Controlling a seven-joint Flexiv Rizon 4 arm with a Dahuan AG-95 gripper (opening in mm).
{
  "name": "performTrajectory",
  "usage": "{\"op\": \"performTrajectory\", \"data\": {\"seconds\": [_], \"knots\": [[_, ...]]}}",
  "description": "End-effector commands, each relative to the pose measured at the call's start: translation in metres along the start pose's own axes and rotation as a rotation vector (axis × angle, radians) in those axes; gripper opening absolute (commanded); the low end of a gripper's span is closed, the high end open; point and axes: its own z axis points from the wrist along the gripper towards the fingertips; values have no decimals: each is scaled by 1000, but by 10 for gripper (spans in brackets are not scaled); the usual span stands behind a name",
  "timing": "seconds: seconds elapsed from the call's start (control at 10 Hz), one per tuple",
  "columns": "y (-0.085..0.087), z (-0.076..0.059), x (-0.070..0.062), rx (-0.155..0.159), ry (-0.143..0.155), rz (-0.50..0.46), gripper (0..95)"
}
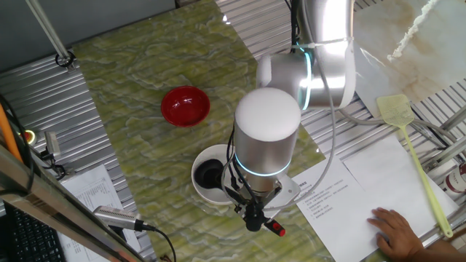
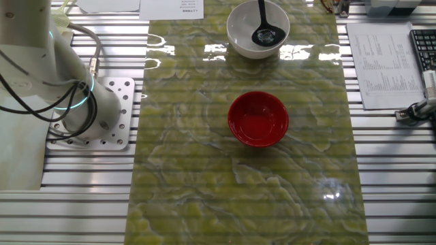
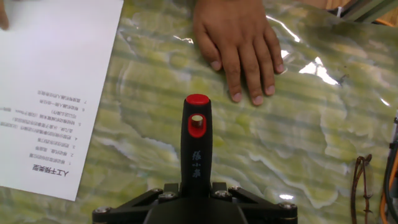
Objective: Scoop water with a large spoon from one bowl to another
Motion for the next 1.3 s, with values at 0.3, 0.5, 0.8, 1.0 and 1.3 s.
{"op": "performTrajectory", "data": {"seconds": [0.3, 0.5, 0.8, 1.0, 1.3], "knots": [[1, -7, 0, -8, -4, 7, 0], [0, -9, 1, -12, -8, 9, 0], [0, -15, 1, -19, -15, 10, 0], [1, -17, 1, -20, -22, 15, 0], [1, -23, 0, -23, -34, 22, 0]]}}
